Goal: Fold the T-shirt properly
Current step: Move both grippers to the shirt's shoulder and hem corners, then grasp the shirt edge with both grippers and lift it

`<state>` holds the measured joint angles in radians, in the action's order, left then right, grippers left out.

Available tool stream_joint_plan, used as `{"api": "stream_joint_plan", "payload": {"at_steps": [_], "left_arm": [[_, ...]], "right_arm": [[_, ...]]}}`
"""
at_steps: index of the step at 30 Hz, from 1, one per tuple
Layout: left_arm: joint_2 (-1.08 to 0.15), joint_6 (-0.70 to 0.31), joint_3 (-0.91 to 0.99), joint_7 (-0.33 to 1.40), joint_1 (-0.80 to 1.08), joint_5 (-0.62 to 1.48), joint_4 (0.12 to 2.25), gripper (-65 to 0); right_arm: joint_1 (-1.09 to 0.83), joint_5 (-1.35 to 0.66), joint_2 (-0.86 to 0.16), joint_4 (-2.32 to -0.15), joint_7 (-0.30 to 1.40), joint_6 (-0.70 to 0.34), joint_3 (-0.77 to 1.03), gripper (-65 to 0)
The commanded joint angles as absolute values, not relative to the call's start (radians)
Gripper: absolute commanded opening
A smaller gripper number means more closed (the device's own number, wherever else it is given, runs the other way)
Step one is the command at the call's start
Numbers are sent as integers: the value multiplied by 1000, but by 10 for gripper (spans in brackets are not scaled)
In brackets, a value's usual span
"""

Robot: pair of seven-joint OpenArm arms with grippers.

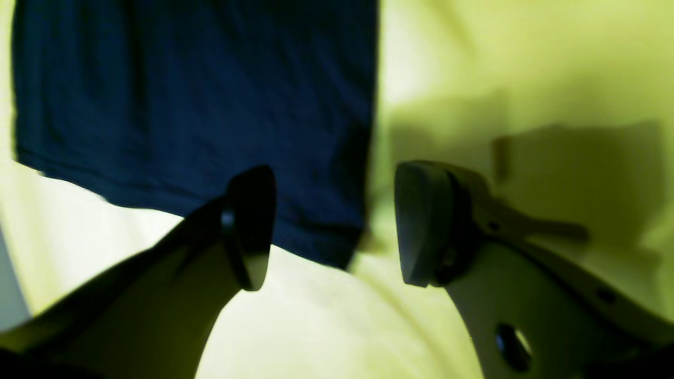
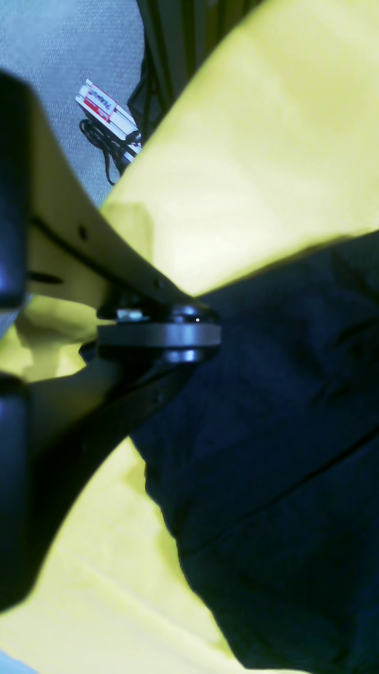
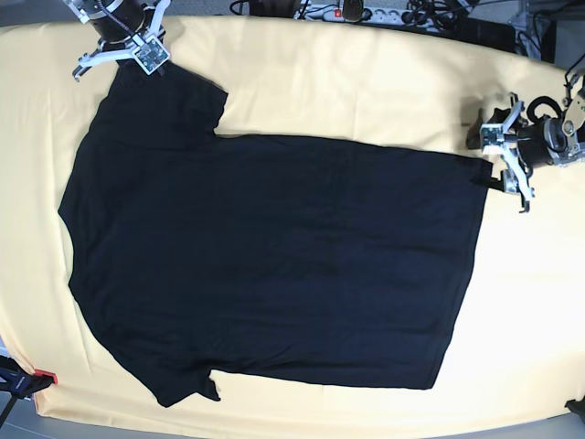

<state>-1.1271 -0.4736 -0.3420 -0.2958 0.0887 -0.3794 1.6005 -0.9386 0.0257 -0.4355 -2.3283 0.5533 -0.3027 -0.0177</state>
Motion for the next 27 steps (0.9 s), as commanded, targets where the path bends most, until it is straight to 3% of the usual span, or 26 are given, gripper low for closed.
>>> {"api": "stream_joint_plan", "payload": {"at_steps": [1, 9, 11, 13, 14, 16, 18, 27], "left_arm": [[-1143, -466, -363, -284, 58, -398, 1591, -280], [-1067, -441, -476, -284, -89, -436, 1544, -295], [-1060, -441, -476, -284, -101, -433, 1547, -385], [-1061, -441, -476, -275, -101, -432, 1562, -558], [-1061, -446, -476, -256, -100, -428, 1569, -642], [-1061, -456, -476, -220, -100, -388, 1579, -650], [-1061, -451, -476, -189, -100, -332, 1583, -650], [-1061, -452, -476, -179, -100, -298, 1584, -650]], "right_arm": [[-948, 22, -443, -2346, 538, -299, -13, -650], [-948, 23, -443, -2346, 538, -295, -13, -650], [-948, 27, -443, -2346, 538, -296, -13, -650], [-948, 27, -443, -2346, 553, -297, -13, -650], [-948, 26, -443, -2346, 561, -297, -13, -601], [-948, 26, -443, -2346, 561, -316, -13, -434], [-948, 27, -443, -2343, 561, -350, -13, -338], [-881, 67, -444, -2209, 534, -356, -13, -333]]}}
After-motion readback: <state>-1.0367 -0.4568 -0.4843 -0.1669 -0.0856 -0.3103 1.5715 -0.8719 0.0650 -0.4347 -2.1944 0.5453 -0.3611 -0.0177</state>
